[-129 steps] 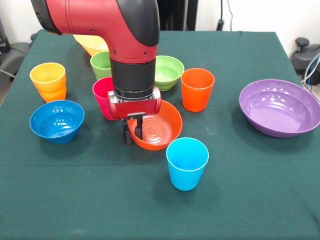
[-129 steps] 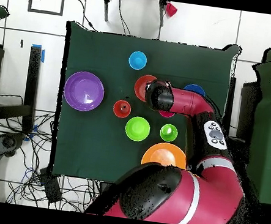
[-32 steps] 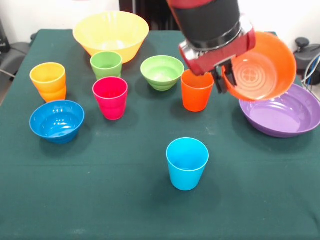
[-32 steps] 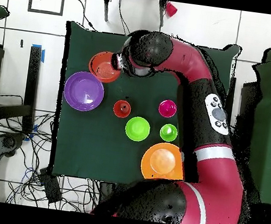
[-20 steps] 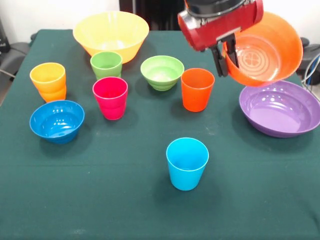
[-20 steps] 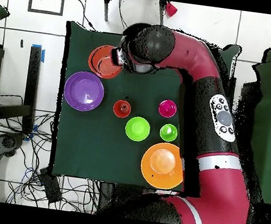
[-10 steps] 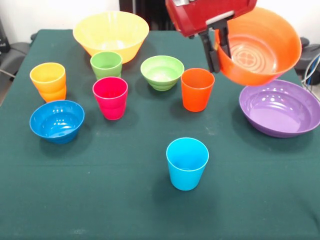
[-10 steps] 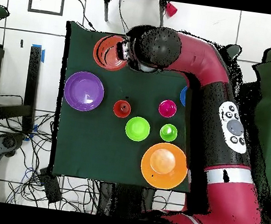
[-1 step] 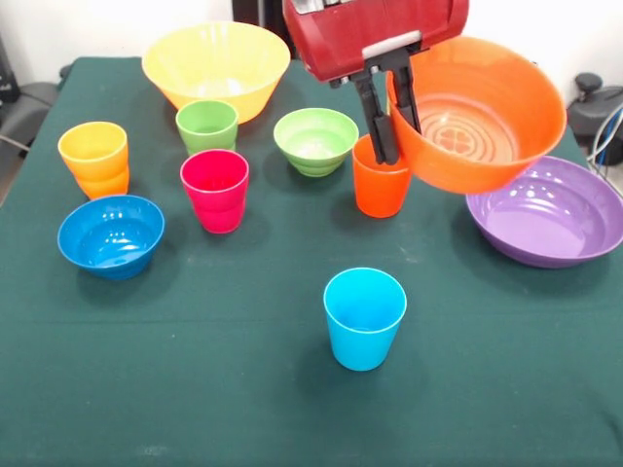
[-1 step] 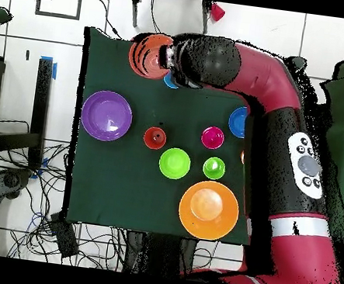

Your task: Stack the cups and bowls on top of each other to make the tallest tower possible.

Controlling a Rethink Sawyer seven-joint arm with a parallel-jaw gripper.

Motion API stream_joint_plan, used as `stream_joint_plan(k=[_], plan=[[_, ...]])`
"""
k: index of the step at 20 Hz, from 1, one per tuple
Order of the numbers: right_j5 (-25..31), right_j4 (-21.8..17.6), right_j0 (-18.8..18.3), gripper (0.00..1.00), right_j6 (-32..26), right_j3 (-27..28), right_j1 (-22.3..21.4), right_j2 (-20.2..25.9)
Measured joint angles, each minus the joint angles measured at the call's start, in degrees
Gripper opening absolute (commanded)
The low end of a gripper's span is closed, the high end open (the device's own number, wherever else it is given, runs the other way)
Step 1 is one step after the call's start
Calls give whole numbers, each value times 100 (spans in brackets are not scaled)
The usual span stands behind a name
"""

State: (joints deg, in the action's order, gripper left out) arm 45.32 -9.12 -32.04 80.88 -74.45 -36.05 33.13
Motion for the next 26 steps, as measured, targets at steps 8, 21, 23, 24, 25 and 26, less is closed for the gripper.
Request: stream_joint_plan(k=[8,21,23,24,25,26], plan=[[-235,-37,-12,0,0,5,100,149],[-318,-104,-223,0,0,159,575,567],[-318,-111,-257,0,0,252,681,640],[-318,-117,-274,0,0,303,741,675],[-318,-120,-283,0,0,336,778,695],[-319,-123,-307,0,0,450,903,747]])
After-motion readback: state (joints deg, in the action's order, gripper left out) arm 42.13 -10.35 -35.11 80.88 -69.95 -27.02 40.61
